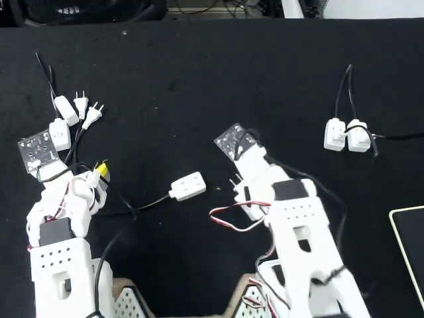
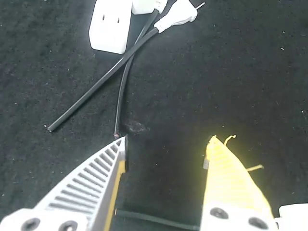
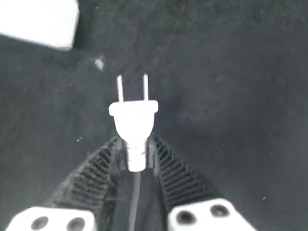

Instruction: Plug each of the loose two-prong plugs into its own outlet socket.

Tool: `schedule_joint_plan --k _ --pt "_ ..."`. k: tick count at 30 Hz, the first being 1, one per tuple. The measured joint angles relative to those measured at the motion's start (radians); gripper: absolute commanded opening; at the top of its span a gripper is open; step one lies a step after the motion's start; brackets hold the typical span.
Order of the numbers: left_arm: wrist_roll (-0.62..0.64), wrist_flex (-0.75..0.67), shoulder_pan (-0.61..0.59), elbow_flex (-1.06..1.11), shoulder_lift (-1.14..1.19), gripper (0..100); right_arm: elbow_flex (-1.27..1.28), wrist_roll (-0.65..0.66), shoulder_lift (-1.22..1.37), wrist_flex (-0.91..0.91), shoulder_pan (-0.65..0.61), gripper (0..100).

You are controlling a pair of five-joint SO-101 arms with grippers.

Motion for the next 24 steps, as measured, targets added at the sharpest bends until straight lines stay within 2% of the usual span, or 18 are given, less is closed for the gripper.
schedule_joint_plan --k 4,10,16,24 --pt "0.0 0.0 0.0 0.0 0.0 27 0.028 0.0 0.101 -0.109 0.003 18.5" --pt "0.0 0.0 0.0 0.0 0.0 27 -0.012 0.002 0.167 -0.118 0.012 10.8" --pt "0.0 0.0 0.0 0.0 0.0 27 -0.072 -0.072 0.181 -0.118 0.04 11.9" --pt "0.0 0.0 0.0 0.0 0.0 27 -0.127 -0.08 0.4 -0.19 -0.041 11.9"
